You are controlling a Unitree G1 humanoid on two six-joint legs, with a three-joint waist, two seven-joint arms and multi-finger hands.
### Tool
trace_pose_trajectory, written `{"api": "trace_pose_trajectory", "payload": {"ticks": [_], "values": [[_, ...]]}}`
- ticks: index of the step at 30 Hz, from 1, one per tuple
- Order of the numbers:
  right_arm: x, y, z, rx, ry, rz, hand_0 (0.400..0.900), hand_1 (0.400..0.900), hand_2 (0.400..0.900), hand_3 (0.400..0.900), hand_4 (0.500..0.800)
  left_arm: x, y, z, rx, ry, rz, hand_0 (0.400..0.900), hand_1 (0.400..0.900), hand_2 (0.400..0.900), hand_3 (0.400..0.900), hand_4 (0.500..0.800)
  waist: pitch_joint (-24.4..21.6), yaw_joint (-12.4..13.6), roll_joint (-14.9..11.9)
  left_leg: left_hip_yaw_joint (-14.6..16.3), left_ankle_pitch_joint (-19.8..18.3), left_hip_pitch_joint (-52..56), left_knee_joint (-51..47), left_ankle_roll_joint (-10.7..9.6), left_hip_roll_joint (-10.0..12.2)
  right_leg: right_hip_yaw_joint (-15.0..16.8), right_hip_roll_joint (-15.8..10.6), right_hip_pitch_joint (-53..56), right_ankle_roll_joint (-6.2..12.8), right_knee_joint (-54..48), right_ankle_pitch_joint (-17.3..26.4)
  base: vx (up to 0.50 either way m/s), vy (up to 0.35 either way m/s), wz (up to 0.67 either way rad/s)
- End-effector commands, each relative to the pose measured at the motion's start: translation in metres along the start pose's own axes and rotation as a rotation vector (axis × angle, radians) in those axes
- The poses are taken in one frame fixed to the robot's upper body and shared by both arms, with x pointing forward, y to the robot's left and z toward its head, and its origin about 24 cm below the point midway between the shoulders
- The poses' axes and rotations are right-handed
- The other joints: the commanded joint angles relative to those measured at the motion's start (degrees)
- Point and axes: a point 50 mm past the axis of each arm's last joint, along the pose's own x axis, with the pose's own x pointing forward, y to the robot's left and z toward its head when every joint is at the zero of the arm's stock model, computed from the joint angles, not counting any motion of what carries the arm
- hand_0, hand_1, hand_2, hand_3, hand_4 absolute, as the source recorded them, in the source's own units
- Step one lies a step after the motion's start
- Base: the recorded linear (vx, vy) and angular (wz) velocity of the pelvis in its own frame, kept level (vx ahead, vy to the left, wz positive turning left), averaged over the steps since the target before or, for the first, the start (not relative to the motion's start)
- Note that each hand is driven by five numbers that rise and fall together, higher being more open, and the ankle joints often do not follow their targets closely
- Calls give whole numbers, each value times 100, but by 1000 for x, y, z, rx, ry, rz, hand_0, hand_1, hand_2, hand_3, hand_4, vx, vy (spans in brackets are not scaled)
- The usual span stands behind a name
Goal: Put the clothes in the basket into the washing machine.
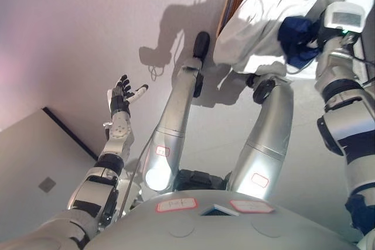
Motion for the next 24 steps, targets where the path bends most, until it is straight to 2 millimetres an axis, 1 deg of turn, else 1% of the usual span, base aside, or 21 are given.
{"api": "trace_pose_trajectory", "payload": {"ticks": [1, 2, 3, 5, 6, 7, 8, 10, 12, 13, 14, 15, 16, 18, 19, 21, 22, 23, 24], "values": [[-2, 1, -35, 59, 135, -22, 400, 400, 400, 400, 500, 0, 24, -9, 5, 10, 119, 900, 900, 900, 900, 800, -288, -28, 218, 72, 67, 802, -1045, -78, -19, -230, 249, 828, 144, -717, 260, 33, -18, -13], [-2, 1, -37, 104, 159, -21, 400, 400, 400, 400, 500, 0, 25, -8, 8, 7, 118, 900, 900, 900, 900, 800, -265, -26, 217, 65, 102, 1002, -1213, -81, -11, -249, 268, 1019, 157, -898, 306, 43, -22, -13], [-3, 3, -38, 187, 191, -18, 400, 400, 400, 400, 500, 0, 25, -8, 12, 3, 115, 900, 900, 900, 900, 800, -244, -36, 228, 72, 165, 1204, -1391, -85, 7, -260, 287, 1233, 173, -1081, 371, 58, -14, -13], [-5, 5, -47, 445, 305, -31, 400, 400, 400, 400, 500, 0, 27, -10, 8, 8, 115, 900, 900, 900, 900, 800, -211, -49, 239, 92, 289, 1707, -1810, -89, 59, -282, 367, 1769, 218, -1587, 517, 84, 1, -19], [-5, 4, -52, 505, 335, -40, 400, 400, 400, 400, 500, -1, 30, -13, 11, 18, 119, 900, 900, 900, 900, 800, -194, -64, 240, 114, 329, 1921, -1977, -78, 68, -283, 417, 1979, 232, -1779, 578, -5, 40, -28], [-5, 3, -54, 594, 374, -65, 400, 400, 400, 400, 500, -2, 32, -15, 12, 21, 121, 900, 900, 900, 900, 800, -163, -60, 268, 140, 576, 2052, -2207, -53, 102, -313, 466, 2110, 198, -2044, 826, 4, 45, -31], [-8, 8, -60, 765, 456, -89, 400, 400, 400, 400, 500, -5, 33, -19, 17, 33, 123, 900, 900, 900, 900, 800, -176, -87, 276, 160, 635, 2280, -2416, -60, 121, -298, 515, 2372, 219, -2308, 873, 4, 35, -29], [-12, 12, -68, 910, 541, -119, 400, 400, 400, 400, 500, -8, 39, -27, 25, 60, 135, 900, 900, 900, 900, 800, -175, -120, 301, 193, 698, 2668, -2733, -56, 131, -286, 583, 2741, 252, -2705, 983, 102, 25, -24], [-16, 17, -76, 1151, 645, -183, 400, 400, 400, 400, 500, -12, 46, -35, 34, 83, 152, 900, 900, 900, 900, 800, -198, -163, 344, 228, 767, 3000, -3032, -58, 164, -247, 619, 3050, 283, -3031, 1071, 99, 46, -28], [-18, 17, -81, 1227, 688, -216, 400, 400, 400, 400, 500, -15, 51, -38, 35, 94, 162, 900, 900, 900, 900, 800, -223, -165, 363, 249, 790, 3152, -3174, -57, 171, -212, 643, 3197, 291, -3214, 1105, 102, 54, -29], [-18, 15, -85, 1353, 737, -276, 400, 400, 400, 400, 500, -16, 53, -39, 41, 92, 167, 900, 900, 900, 900, 800, -245, -178, 389, 282, 813, 3261, -3299, -55, 185, -209, 657, 3292, 301, -3340, 1138, 111, 57, -28], [-20, 15, -88, 1540, 795, -349, 400, 400, 400, 400, 500, -18, 54, -41, 29, 98, 176, 900, 900, 900, 900, 800, -287, -188, 428, 298, 833, 3388, -3410, -64, 205, -185, 657, 3378, 324, -3446, 1175, 101, 44, -27], [-24, 20, -94, 1574, 846, -372, 400, 400, 400, 400, 500, -19, 57, -44, 31, 105, 181, 900, 900, 900, 900, 800, -310, -168, 441, 313, 852, 3477, -3498, -64, 214, -172, 664, 3466, 323, -3552, 1175, 90, 27, -24], [-22, 11, -101, 1784, 892, -491, 400, 400, 400, 400, 500, -20, 59, -44, 32, 99, 185, 900, 900, 900, 900, 800, -361, -157, 498, 330, 883, 3612, -3624, -66, 235, -153, 680, 3611, 328, -3727, 1198, 69, 6, -16], [-22, 9, -105, 1807, 899, -506, 400, 400, 400, 400, 500, -21, 60, -45, 36, 99, 186, 900, 900, 900, 900, 800, -383, -142, 516, 332, 901, 3660, -3663, -71, 238, -141, 687, 3653, 329, -3772, 1200, 60, -4, -10], [-15, -13, -109, 1940, 870, -636, 400, 400, 400, 400, 500, -22, 61, -45, 27, 99, 195, 900, 900, 900, 900, 800, -411, -165, 555, 336, 942, 3716, -3755, -85, 247, -114, 707, 3674, 312, -3811, 1201, 47, -9, -6], [-15, -17, -117, 1963, 889, -671, 400, 400, 400, 400, 500, -22, 58, -46, 34, 100, 184, 900, 900, 900, 900, 800, -429, -173, 590, 326, 964, 3745, -3809, -93, 241, -124, 696, 3682, 312, -3807, 1184, 42, -4, -1], [-13, -25, -119, 2030, 872, -708, 400, 400, 400, 400, 500, -23, 55, -47, 34, 105, 171, 900, 900, 900, 900, 800, -458, -160, 631, 323, 990, 3768, -3872, -105, 239, -119, 695, 3686, 310, -3821, 1169, 43, -15, 5], [-10, -40, -126, 2108, 843, -769, 400, 400, 400, 400, 500, -24, 55, -48, 26, 105, 170, 900, 900, 900, 900, 800, -483, -137, 668, 313, 1030, 3789, -3951, -118, 245, -126, 683, 3679, 301, -3825, 1160, 41, -17, 8]]}}
